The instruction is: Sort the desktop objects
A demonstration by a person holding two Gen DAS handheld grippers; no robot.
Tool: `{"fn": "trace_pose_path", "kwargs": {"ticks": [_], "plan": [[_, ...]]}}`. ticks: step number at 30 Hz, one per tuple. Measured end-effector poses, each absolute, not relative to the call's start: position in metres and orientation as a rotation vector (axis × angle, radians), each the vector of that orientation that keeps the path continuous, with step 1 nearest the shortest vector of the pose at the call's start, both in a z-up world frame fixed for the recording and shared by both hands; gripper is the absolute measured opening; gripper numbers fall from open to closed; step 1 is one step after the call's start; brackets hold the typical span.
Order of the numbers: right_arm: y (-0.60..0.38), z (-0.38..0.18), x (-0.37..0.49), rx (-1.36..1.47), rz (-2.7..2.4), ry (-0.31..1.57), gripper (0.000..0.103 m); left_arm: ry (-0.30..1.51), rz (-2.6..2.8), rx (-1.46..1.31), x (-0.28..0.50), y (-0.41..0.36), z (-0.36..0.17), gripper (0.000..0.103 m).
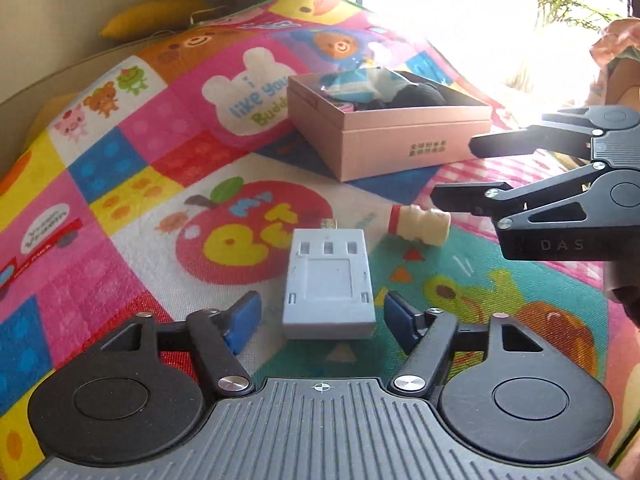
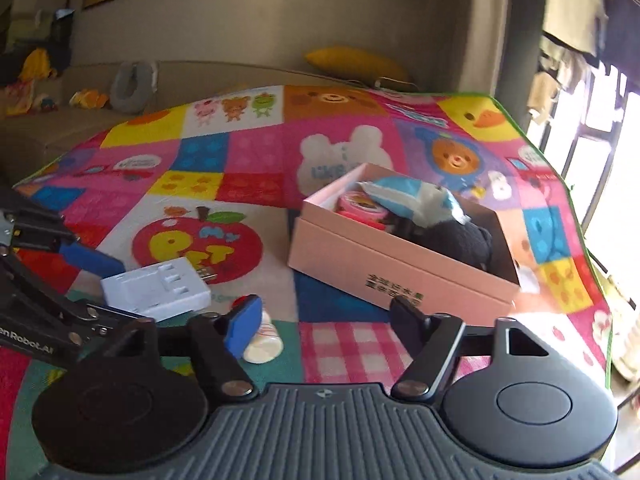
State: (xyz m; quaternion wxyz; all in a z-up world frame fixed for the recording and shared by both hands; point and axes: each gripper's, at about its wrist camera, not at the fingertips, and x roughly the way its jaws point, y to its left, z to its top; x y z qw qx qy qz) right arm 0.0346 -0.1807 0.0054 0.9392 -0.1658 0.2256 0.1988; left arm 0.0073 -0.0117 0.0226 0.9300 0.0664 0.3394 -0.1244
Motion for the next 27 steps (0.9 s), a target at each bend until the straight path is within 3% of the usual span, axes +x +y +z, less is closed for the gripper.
{"fn": "trace_pose_path", "kwargs": {"ticks": [4,8,10,17,27], "plan": [[-0.147,0.007,0.039,-0.451,0.487,0.493,0.042,0.702,-0.258,0.090,0.007,-0.005,0.024,0.086],[-0.124,0.002,0.054,-0.534,0.523,0.555,0.031,0.675,-0.282,0.090,0.000,-0.005,0.029,0.094],[-0.121,-0.001,0.062,-0.557,0.524,0.597,0.019,0.655,-0.311,0.094,-0.003,-0.008,0.031,0.095],[-0.160,0.018,0.077,-0.311,0.576,0.683,0.009,0.610,-0.407,0.150,-0.003,-0.037,0.032,0.096],[-0.209,0.023,0.052,-0.193,0.537,0.616,0.010,0.632,-0.386,0.213,0.007,-0.061,0.027,0.097]]}}
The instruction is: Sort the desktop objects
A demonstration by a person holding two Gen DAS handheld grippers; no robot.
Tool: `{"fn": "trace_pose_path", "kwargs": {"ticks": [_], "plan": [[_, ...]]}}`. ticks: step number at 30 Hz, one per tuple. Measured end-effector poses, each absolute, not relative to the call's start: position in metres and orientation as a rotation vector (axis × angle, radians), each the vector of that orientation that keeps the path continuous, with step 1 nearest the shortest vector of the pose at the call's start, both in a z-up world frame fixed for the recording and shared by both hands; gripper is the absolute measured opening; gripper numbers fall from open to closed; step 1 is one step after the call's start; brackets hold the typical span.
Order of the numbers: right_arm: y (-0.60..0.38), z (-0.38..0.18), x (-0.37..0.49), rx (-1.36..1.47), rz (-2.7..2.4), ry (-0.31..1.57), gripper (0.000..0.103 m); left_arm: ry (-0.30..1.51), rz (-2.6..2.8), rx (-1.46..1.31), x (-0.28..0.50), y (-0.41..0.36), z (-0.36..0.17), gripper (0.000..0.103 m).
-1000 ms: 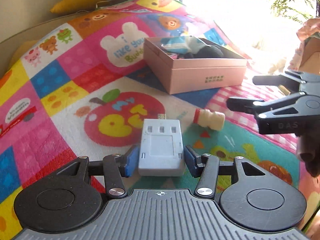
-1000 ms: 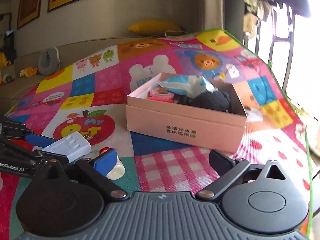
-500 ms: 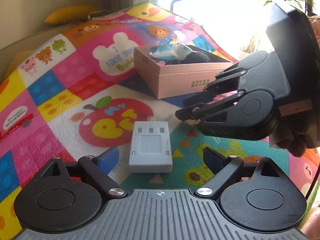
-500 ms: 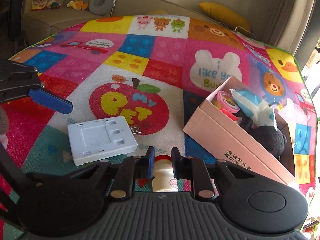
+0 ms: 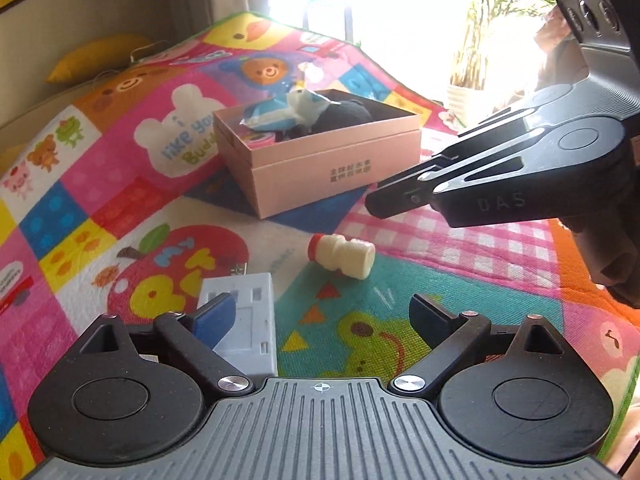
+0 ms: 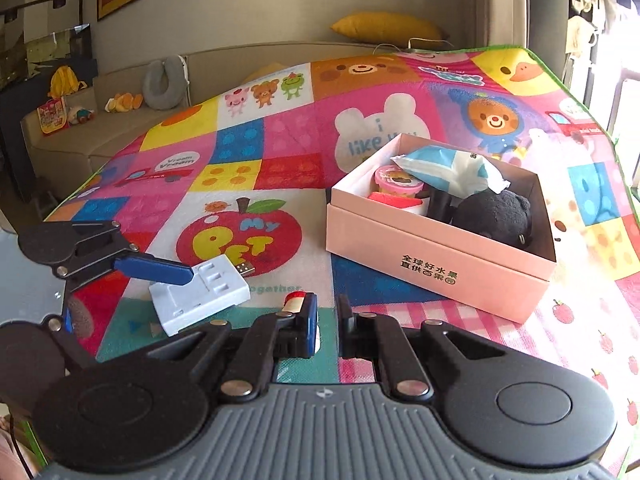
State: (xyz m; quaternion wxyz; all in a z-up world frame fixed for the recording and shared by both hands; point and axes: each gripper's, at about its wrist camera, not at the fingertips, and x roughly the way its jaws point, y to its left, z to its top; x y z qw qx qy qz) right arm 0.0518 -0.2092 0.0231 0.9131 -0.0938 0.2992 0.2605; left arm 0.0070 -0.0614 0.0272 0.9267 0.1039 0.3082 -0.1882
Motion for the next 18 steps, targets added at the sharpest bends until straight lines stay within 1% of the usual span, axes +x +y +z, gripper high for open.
{"fn": "trace_pose_path", "kwargs": {"ticks": [2,4,5,10,12,14,15,18], "plan": [[-0.206,0.024,0.053,-0.199,0.543,0.617,0.014,0.643,-0.363,0.221,0.008,-0.061,0.026,0.097],[-0.196,0.025,0.062,-0.216,0.553,0.643,0.025,0.652,-0.342,0.232,0.008,-0.060,0.026,0.098],[-0.188,0.024,0.068,-0.231,0.566,0.669,0.027,0.654,-0.333,0.237,0.007,-0.060,0.026,0.099],[-0.165,0.008,0.105,-0.258,0.593,0.818,0.027,0.643,-0.328,0.241,0.004,-0.060,0.030,0.100],[-0.168,0.004,0.114,-0.223,0.594,0.865,0.024,0.641,-0.335,0.239,0.005,-0.061,0.030,0.100],[-0.175,0.007,0.114,-0.178,0.593,0.854,0.024,0.638,-0.350,0.239,0.006,-0.065,0.028,0.100],[-0.180,0.010,0.110,-0.154,0.601,0.830,0.021,0.636,-0.356,0.241,0.007,-0.067,0.028,0.100],[-0.192,0.018,0.096,-0.110,0.637,0.750,0.021,0.619,-0.377,0.258,0.009,-0.078,0.027,0.100]]}}
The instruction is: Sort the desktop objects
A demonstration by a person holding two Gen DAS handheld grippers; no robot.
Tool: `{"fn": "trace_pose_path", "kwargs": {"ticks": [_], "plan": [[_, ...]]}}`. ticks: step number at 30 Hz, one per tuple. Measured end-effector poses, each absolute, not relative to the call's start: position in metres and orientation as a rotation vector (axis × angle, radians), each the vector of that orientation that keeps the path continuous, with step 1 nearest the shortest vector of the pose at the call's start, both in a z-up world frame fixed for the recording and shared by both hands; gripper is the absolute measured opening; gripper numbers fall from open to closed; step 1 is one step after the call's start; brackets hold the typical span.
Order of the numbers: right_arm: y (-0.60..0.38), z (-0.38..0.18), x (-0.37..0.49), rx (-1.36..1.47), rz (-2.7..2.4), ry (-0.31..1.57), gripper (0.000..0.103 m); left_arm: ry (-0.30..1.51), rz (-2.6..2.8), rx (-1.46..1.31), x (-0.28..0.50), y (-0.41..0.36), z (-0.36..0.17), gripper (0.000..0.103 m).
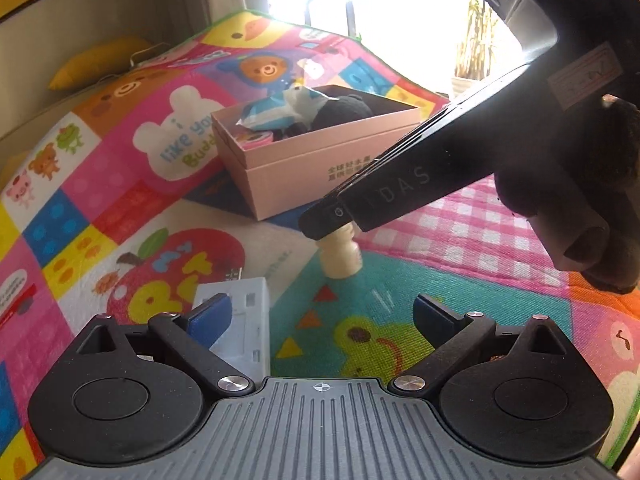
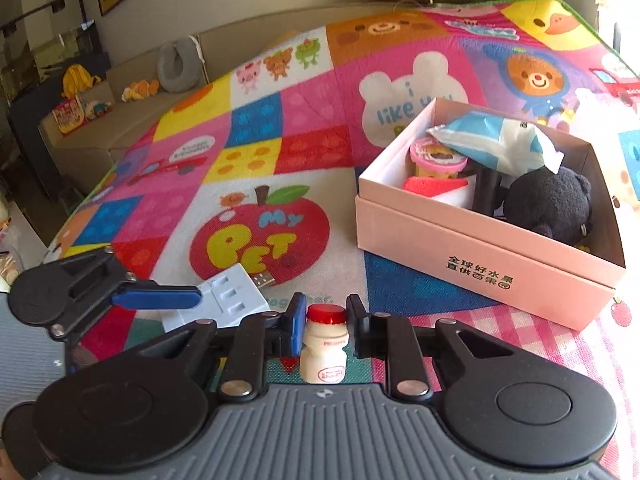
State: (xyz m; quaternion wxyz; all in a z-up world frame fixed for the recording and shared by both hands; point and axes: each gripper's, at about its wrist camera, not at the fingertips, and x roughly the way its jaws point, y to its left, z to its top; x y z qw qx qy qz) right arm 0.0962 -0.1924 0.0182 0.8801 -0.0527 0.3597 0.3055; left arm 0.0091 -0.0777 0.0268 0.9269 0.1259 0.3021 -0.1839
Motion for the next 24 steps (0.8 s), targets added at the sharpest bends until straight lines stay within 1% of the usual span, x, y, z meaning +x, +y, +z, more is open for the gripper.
{"fn": "trace_pose_path", "kwargs": {"ticks": [7,14,18,20,21,22,23,24], "plan": [[-0.211,0.024,0.068,-0.101,0.609,0.650,0.021,0.590,-0.386,0.319,0.011,-0.093,0.025,0.100],[-0.221,0.020,0.030,-0.194,0.532,0.516,0.021,0.610,-0.355,0.302,0.004,-0.079,0.027,0.100],[-0.226,0.008,0.017,-0.207,0.505,0.522,0.021,0.626,-0.314,0.295,0.002,-0.068,0.027,0.100],[-0.230,0.003,0.017,-0.195,0.491,0.541,0.028,0.634,-0.290,0.290,0.001,-0.062,0.027,0.100],[-0.232,0.001,0.016,-0.183,0.482,0.547,0.036,0.638,-0.280,0.289,0.000,-0.060,0.027,0.101],[-0.234,0.000,0.016,-0.171,0.473,0.551,0.048,0.644,-0.269,0.289,-0.001,-0.058,0.026,0.101],[-0.237,-0.001,0.013,-0.157,0.464,0.553,0.055,0.649,-0.259,0.291,-0.002,-0.055,0.025,0.101],[-0.241,-0.003,0.010,-0.142,0.454,0.554,0.065,0.655,-0.249,0.293,-0.002,-0.053,0.024,0.101]]}}
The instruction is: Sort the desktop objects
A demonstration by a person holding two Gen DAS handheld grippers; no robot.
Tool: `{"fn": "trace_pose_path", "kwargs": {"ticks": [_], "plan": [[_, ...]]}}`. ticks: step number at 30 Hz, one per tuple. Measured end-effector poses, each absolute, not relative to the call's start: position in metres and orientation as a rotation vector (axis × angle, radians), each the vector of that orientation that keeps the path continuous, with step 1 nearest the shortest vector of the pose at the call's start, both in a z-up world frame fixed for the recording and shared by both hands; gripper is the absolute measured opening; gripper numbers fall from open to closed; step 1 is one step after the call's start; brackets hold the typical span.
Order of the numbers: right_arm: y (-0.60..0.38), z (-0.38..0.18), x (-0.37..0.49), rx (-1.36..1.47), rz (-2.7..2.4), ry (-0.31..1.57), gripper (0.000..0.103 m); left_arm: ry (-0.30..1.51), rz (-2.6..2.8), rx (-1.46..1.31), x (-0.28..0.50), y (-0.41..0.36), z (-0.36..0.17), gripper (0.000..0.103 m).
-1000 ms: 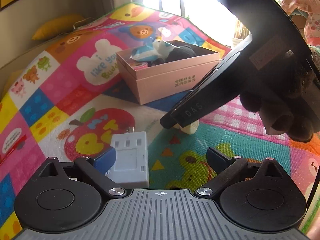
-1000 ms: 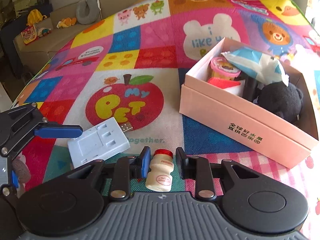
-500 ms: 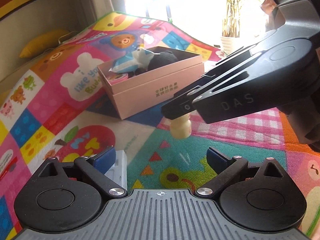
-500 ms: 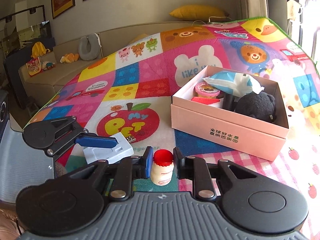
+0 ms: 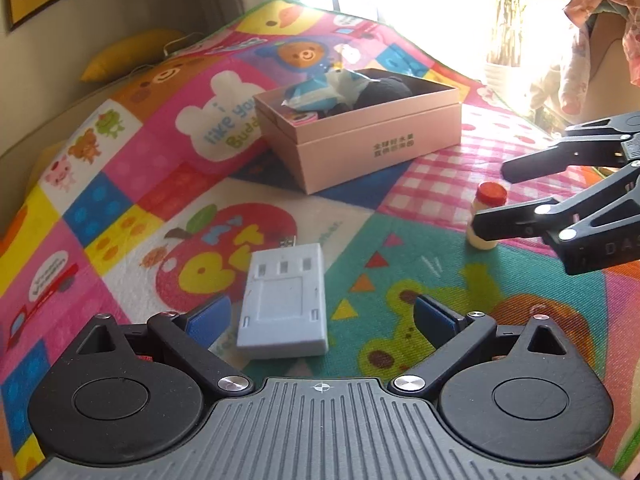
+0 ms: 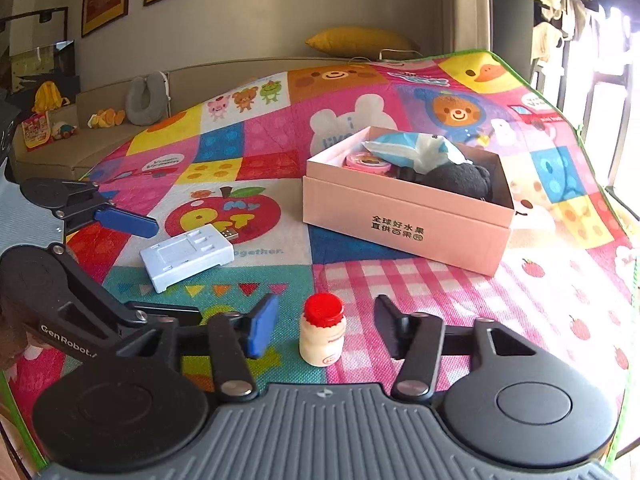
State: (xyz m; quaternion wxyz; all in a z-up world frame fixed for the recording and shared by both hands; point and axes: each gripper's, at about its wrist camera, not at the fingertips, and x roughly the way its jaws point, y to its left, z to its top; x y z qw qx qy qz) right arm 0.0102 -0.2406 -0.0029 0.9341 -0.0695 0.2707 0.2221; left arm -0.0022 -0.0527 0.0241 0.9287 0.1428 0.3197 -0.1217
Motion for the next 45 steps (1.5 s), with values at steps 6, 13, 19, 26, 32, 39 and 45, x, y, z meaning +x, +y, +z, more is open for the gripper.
{"fn": "trace_pose_path", "kwargs": {"ticks": [6,13,19,26,32,39,45], "plan": [[-0.255,-0.015,-0.003,-0.079,0.413,0.596,0.092,0.684,-0.187,0.287,-0.001,-0.033,0.019,0.102],[-0.260,-0.029,-0.002,0.013,0.372,0.666,0.103,0.681,-0.006,0.333,0.014,0.001,0.021,0.103],[-0.250,-0.033,-0.004,-0.006,0.321,0.653,0.103,0.692,0.147,0.294,0.036,0.029,0.024,0.103],[-0.243,-0.032,-0.001,-0.051,0.305,0.678,0.103,0.673,-0.068,0.050,0.028,0.018,0.039,0.103],[-0.240,-0.035,-0.006,-0.082,0.294,0.648,0.103,0.710,-0.157,0.017,0.043,-0.028,0.032,0.103],[-0.240,-0.037,-0.008,-0.087,0.293,0.619,0.103,0.751,-0.165,-0.003,0.068,-0.047,0.019,0.103],[-0.239,-0.037,-0.009,-0.089,0.293,0.611,0.103,0.714,-0.195,0.089,0.084,-0.061,0.015,0.103]]}}
